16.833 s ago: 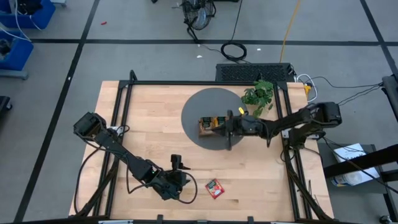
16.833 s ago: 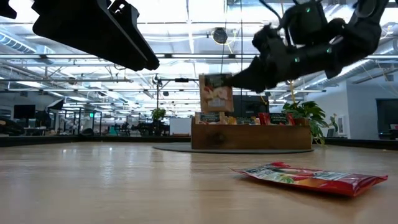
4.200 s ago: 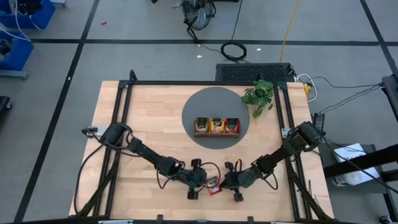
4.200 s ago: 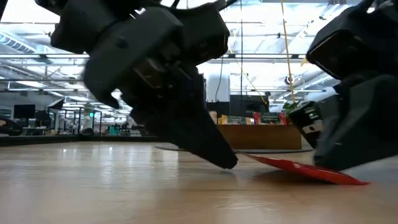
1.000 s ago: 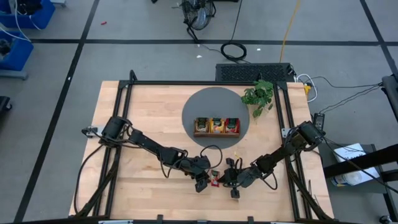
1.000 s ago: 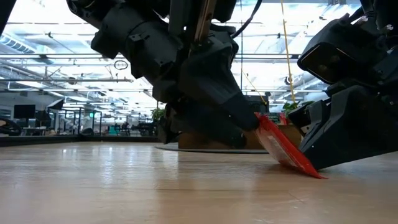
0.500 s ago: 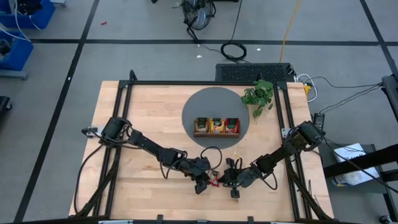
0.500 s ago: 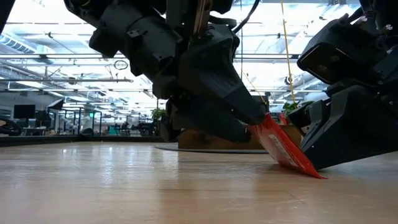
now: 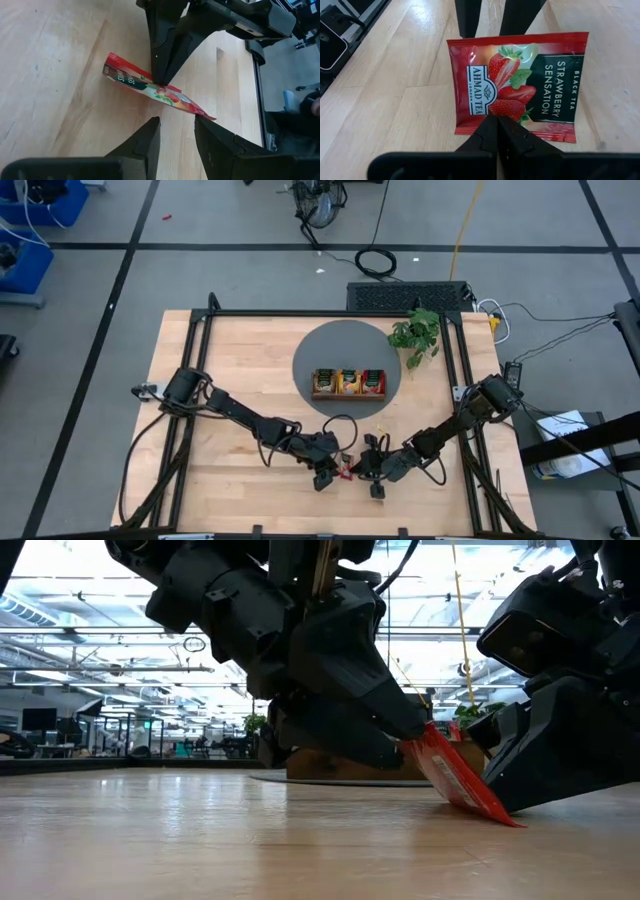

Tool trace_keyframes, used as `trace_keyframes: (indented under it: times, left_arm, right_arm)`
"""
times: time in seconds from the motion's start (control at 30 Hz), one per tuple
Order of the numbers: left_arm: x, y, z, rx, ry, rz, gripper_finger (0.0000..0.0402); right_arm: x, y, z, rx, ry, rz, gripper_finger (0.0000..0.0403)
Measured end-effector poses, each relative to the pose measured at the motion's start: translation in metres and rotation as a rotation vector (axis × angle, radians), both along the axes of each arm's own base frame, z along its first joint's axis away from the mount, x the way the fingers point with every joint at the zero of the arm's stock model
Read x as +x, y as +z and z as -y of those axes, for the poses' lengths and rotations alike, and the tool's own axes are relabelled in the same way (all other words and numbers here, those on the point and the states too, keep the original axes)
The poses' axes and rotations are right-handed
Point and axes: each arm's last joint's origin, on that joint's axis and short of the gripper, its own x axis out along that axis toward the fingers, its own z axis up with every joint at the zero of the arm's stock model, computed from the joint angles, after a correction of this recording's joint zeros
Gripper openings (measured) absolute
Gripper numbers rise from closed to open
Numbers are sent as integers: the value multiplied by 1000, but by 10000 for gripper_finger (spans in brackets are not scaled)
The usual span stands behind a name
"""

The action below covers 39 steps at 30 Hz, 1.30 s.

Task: Pick & Place Tea
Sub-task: Put the red tea packet into the right section of the wooden organizer

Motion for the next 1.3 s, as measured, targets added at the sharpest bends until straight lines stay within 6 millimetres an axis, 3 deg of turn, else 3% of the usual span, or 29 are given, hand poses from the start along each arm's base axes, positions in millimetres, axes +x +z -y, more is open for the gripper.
trace_keyframes:
  times: [0.4,0.67,1.0,1.3]
  left_arm:
    - [-3,-3,2,-15,7,-51,124]
    - [-7,14,-1,38,27,-30,124]
    - [-13,5,-7,132,51,-120,124]
    - [-16,20,33,165,-137,115,124]
  right_arm:
    - [0,0,0,1,0,0,0]
    - [0,0,0,3,0,4,0]
    - [1,2,-1,6,11,28,0]
    - [3,5,-2,22,21,74,0]
